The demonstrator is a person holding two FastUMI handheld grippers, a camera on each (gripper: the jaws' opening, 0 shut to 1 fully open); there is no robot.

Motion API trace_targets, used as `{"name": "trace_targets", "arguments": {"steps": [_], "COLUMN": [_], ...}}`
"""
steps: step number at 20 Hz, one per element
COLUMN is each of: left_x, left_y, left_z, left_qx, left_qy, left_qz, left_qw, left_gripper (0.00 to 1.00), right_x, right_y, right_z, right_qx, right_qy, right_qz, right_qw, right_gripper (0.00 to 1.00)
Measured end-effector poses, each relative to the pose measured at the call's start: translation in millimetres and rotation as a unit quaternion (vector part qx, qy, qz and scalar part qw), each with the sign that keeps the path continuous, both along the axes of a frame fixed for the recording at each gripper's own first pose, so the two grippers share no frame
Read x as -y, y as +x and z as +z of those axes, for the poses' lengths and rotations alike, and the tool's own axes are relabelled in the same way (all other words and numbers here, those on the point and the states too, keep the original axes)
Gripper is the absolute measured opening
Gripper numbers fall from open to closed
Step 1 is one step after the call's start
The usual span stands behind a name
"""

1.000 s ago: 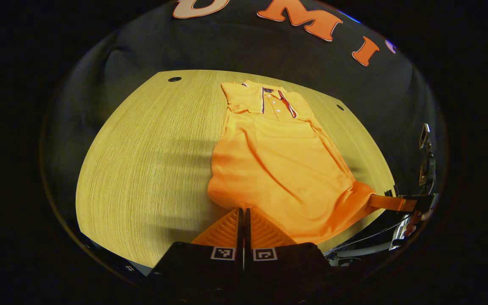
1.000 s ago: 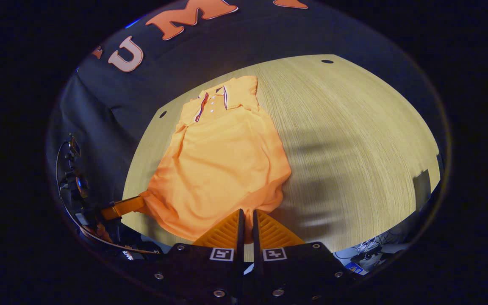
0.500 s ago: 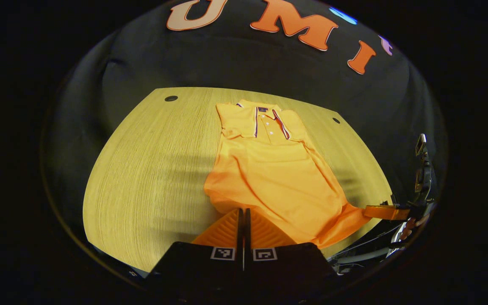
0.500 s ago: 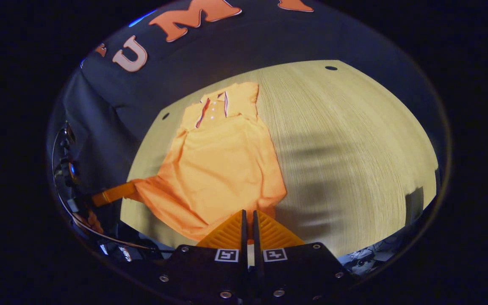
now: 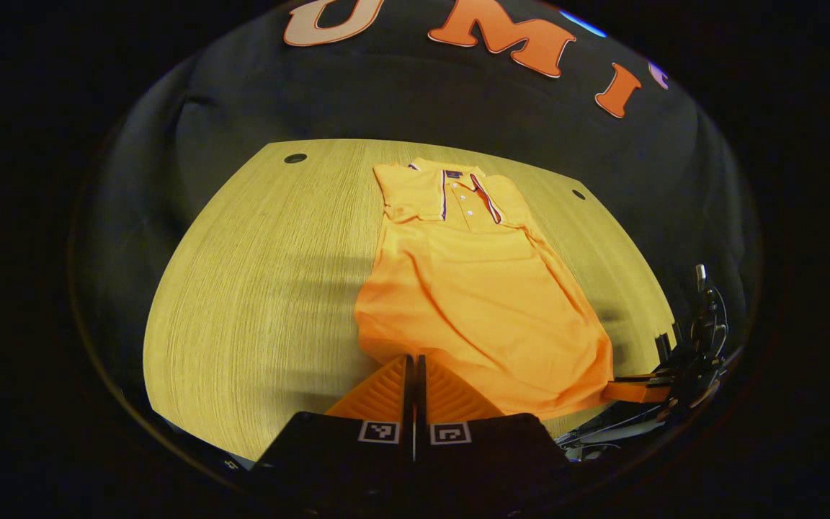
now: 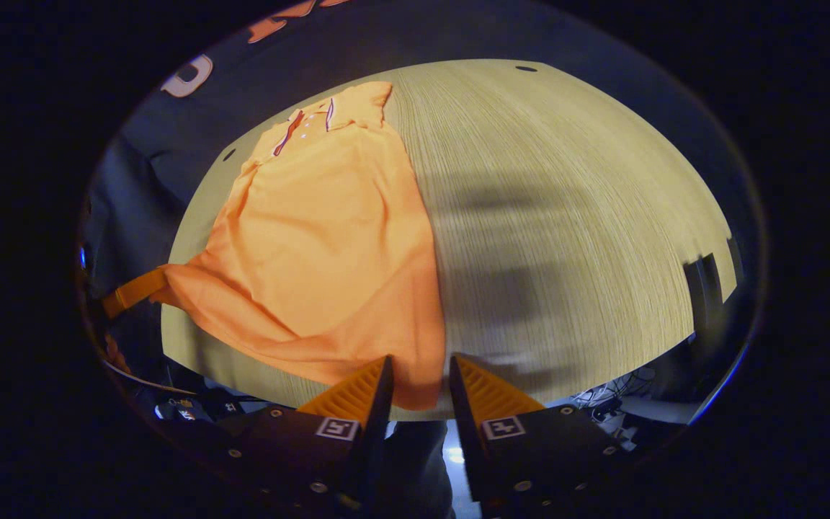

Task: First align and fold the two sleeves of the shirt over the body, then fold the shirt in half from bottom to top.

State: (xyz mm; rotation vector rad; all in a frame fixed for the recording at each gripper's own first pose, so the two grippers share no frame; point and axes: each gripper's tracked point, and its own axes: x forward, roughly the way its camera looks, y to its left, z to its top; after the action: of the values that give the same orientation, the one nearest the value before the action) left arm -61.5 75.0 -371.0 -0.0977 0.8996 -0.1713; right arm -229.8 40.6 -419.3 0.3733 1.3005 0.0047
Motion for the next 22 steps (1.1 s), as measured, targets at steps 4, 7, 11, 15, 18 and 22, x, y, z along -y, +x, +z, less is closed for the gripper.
{"name": "trace_targets", "arguments": {"steps": [4,7,11,15,18,22], "left_x": [0,-4,-5,-8,-11,-8], "left_y": [2,3,2,2,9,32], "left_z": [-2,-1,1,9,21,42], "left_qx": [-0.005,-0.002,0.001,0.008,0.021,0.044], "left_qy": [-0.003,0.000,0.000,-0.008,-0.007,-0.006], "left_qz": [0.005,0.006,0.005,0.005,0.004,-0.011], "left_qw": [1.000,1.000,1.000,1.000,1.000,0.999], "left_gripper": [0.01,0.01,0.01,0.01,0.01,0.01], "right_x": [-6,-10,-25,-20,-16,-8], "right_y": [-1,2,11,34,66,103], "right_z": [-5,-7,3,24,42,70], "right_qx": [0.013,0.014,0.022,0.043,0.069,0.099], "right_qy": [-0.071,-0.091,0.011,0.058,0.066,0.078], "right_qz": [0.080,0.083,-0.009,-0.048,-0.053,-0.065], "right_qw": [0.994,0.992,1.000,0.996,0.994,0.990], "right_gripper": [0.92,0.66,0.09,0.00,0.00,0.00]}}
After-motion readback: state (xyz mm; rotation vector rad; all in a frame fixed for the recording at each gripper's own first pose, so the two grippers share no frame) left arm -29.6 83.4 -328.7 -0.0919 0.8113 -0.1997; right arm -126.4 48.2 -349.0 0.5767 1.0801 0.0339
